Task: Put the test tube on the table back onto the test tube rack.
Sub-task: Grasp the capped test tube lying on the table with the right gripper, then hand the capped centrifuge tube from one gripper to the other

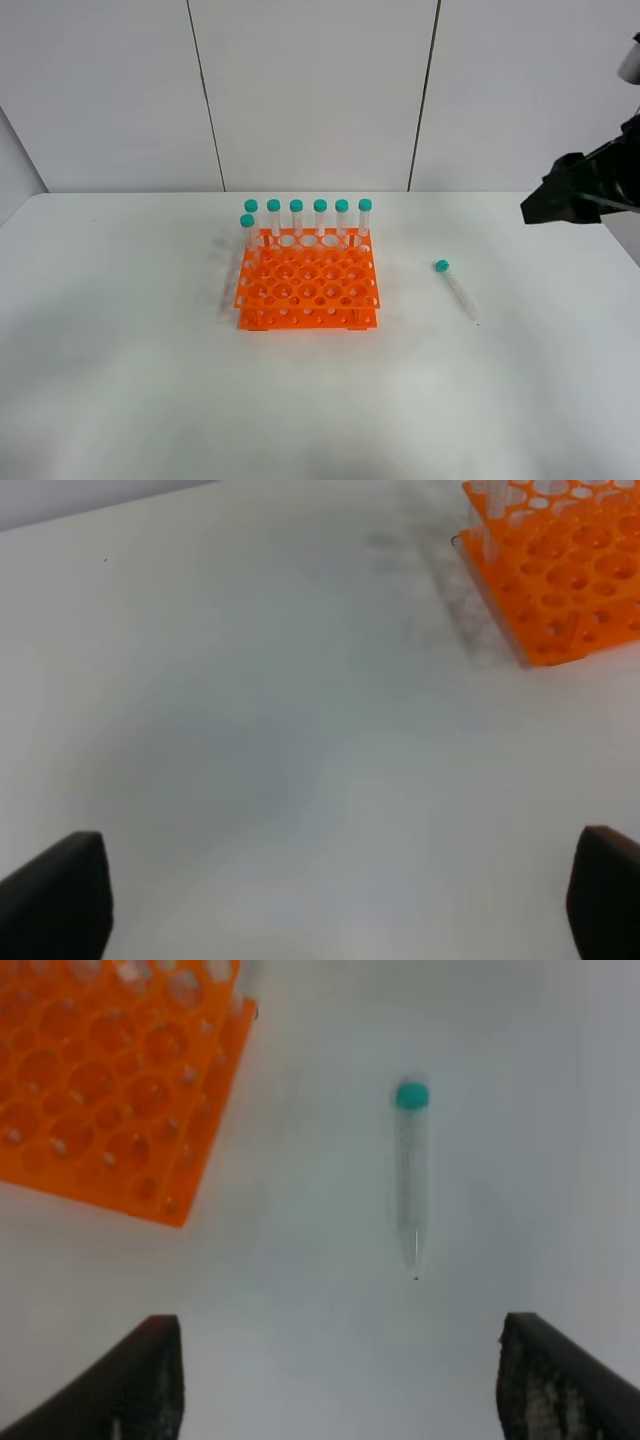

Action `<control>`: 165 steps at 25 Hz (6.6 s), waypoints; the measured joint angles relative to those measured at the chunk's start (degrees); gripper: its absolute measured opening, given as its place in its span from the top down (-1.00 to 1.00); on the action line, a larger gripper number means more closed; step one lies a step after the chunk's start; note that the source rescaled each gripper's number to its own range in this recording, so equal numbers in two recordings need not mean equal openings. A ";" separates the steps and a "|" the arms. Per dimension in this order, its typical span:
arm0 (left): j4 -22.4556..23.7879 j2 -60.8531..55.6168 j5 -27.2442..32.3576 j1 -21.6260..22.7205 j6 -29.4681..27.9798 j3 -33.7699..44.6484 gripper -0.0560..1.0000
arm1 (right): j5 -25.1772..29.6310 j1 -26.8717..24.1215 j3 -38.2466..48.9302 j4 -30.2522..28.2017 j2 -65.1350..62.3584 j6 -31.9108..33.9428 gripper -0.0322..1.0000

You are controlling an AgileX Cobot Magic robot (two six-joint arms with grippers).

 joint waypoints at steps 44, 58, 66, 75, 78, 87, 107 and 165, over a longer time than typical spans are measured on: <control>-0.44 0.00 -0.04 0.00 0.00 0.00 -1.00 | -1.93 0.00 -17.56 -5.99 54.03 2.16 -0.46; -0.44 0.00 -0.04 0.00 0.00 0.00 -1.00 | -4.08 0.00 -17.56 -5.99 54.85 1.11 -0.27; -0.44 0.00 -0.04 0.00 0.00 0.00 -1.00 | -4.86 0.00 -17.56 -5.99 54.85 0.86 -0.27; -0.44 0.00 -0.04 0.00 0.00 0.00 -1.00 | -4.81 0.00 -17.56 -5.99 54.85 0.69 -0.27; -0.44 0.00 -0.04 0.00 0.00 0.00 -1.00 | -4.64 0.00 -17.56 -5.99 55.61 0.75 -0.27; -0.46 0.00 -0.04 0.00 0.00 0.00 -1.00 | -4.72 0.00 -17.74 -5.75 56.26 0.90 -0.22; -0.46 0.00 -0.04 0.00 0.00 0.00 -1.00 | 6.65 0.00 -23.88 -5.73 51.71 -1.06 0.90; -0.46 0.00 -0.04 0.00 0.00 0.00 -1.00 | -51.40 40.00 3.69 51.22 25.35 -71.41 0.90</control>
